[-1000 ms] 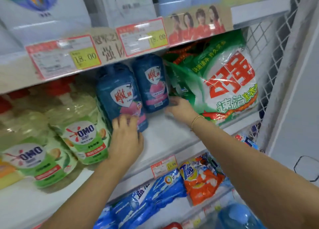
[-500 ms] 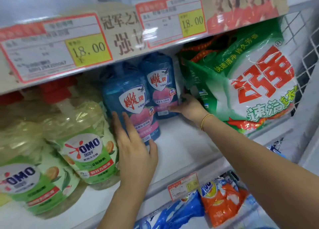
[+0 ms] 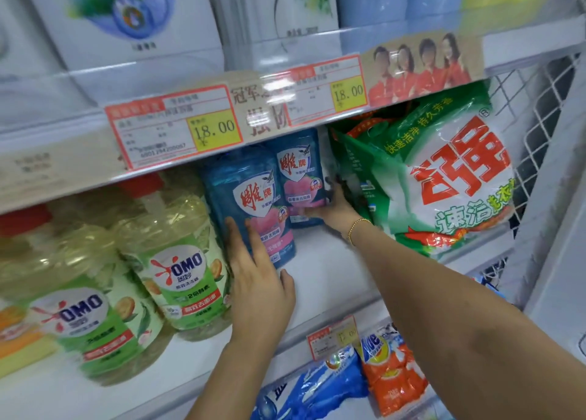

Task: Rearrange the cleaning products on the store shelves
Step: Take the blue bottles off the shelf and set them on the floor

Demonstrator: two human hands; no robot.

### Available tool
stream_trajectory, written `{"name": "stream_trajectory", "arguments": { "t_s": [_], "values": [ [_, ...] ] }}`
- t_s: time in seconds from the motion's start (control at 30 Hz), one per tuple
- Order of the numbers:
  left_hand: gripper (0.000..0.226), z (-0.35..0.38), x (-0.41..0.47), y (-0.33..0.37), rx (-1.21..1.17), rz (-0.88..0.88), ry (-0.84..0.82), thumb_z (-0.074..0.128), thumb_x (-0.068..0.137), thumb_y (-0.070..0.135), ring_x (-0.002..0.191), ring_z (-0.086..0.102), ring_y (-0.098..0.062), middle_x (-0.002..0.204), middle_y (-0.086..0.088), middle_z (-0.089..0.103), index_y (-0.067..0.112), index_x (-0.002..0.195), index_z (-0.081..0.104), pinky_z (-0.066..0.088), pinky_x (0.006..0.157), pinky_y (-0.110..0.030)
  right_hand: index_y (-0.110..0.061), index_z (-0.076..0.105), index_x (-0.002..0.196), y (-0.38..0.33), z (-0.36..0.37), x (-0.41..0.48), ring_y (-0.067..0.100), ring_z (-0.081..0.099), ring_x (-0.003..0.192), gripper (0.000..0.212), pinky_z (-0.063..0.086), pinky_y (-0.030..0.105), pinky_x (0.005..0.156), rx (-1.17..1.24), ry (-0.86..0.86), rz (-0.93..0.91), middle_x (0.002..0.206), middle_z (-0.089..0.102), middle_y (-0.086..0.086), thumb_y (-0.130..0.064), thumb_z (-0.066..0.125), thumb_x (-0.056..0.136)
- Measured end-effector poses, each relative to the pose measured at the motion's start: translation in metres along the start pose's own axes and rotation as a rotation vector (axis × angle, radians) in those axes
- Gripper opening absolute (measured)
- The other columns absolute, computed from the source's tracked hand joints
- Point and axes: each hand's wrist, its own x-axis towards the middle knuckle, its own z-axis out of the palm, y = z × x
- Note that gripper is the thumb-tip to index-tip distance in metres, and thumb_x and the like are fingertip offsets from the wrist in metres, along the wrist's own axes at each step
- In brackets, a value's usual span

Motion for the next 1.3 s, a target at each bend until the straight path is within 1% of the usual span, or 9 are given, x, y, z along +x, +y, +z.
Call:
{"name": "stream_trajectory", "arguments": {
  "t_s": [0.1,0.37,0.57,0.73,0.83,1.0,1.1,1.23,1.3],
  "values": [
    [0.094,-0.002,0.000,0.000,0.014,-0.016,-0.038,0.069,0.075,0.013,0.144,0.014,-0.042,0.158,-0.017,-0.003,0.003,0.151,0.014,0.039,0.107,-0.052,-0.024,0.009,0.151,-0.003,0.005,0.006,0.026,0.047,0.129,0.117,0.037,0.046,0.108,-0.033,-0.010,0.018,0.144,0.045,0.009,-0.012,0.087,0.063],
    [0.084,-0.005,0.003,0.000,-0.032,-0.032,0.008,0.065,0.079,0.014,0.144,0.016,-0.040,0.157,-0.018,0.004,0.004,0.149,0.021,0.036,0.110,-0.051,-0.015,0.035,0.130,-0.017,0.007,-0.001,0.022,0.053,0.121,0.099,0.044,0.036,0.100,-0.164,0.058,-0.007,0.132,0.054,0.004,-0.015,0.094,0.050],
    [0.060,-0.016,-0.005,0.008,-0.107,0.043,-0.030,0.064,0.076,0.005,0.127,0.046,-0.031,0.140,-0.014,0.044,0.007,0.134,0.048,0.044,0.100,-0.039,-0.013,0.043,0.122,-0.014,0.011,-0.060,0.027,0.059,0.108,0.100,0.051,0.037,0.091,-0.347,0.298,-0.153,0.123,0.058,0.009,-0.040,0.094,0.040],
    [0.054,-0.038,-0.019,0.019,-0.442,-0.167,-0.106,0.062,0.087,0.009,0.125,0.047,-0.023,0.138,-0.005,0.047,0.013,0.139,0.046,0.032,0.101,-0.023,-0.010,0.040,0.113,-0.027,0.004,-0.107,0.027,0.059,0.103,0.085,0.046,0.028,0.078,-0.379,0.376,-0.083,0.117,0.058,0.008,-0.028,0.093,0.049],
    [0.056,-0.052,-0.017,0.046,-0.786,-0.514,-0.311,0.063,0.090,0.013,0.119,0.050,-0.018,0.133,0.002,0.048,0.014,0.142,0.041,0.035,0.093,-0.024,-0.009,0.042,0.112,-0.042,0.001,-0.133,0.021,0.057,0.094,0.081,0.047,0.029,0.079,-0.396,0.346,0.027,0.106,0.057,0.001,-0.028,0.092,0.051],
    [0.030,-0.077,-0.014,0.058,-1.512,-1.016,-0.297,0.061,0.090,0.009,0.089,0.062,-0.026,0.103,-0.014,0.065,0.008,0.119,0.055,0.053,0.077,-0.041,-0.005,0.060,0.105,-0.062,0.009,-0.168,0.019,0.067,0.074,0.055,0.052,0.023,0.050,0.162,0.113,0.241,0.092,0.069,0.009,-0.006,0.088,0.057],
    [0.031,-0.098,-0.020,0.054,-1.338,-0.828,-0.312,0.064,0.089,0.014,0.092,0.066,-0.026,0.105,-0.013,0.069,0.012,0.119,0.059,0.053,0.087,-0.045,-0.008,0.062,0.097,-0.074,0.011,-0.188,0.015,0.064,0.062,0.037,0.048,0.019,0.041,0.289,0.045,0.240,0.084,0.068,0.007,-0.001,0.082,0.066],
    [0.009,-0.140,-0.038,0.051,-1.096,-0.651,-0.432,0.067,0.087,0.025,0.084,0.064,-0.015,0.089,0.003,0.071,0.027,0.095,0.063,0.045,0.074,-0.031,-0.008,0.064,0.107,-0.080,0.008,-0.217,0.023,0.069,0.085,0.044,0.059,0.039,0.075,0.309,-0.076,0.278,0.103,0.072,0.011,-0.006,0.081,0.067],
    [0.019,-0.159,-0.048,0.048,-1.045,-0.602,-0.569,0.069,0.081,0.035,0.091,0.066,-0.016,0.093,0.004,0.074,0.027,0.098,0.065,0.047,0.082,-0.034,-0.006,0.064,0.113,-0.078,0.004,-0.235,0.023,0.070,0.085,0.047,0.058,0.041,0.078,0.302,-0.138,0.327,0.100,0.073,0.010,-0.006,0.081,0.068]
  ]
}}
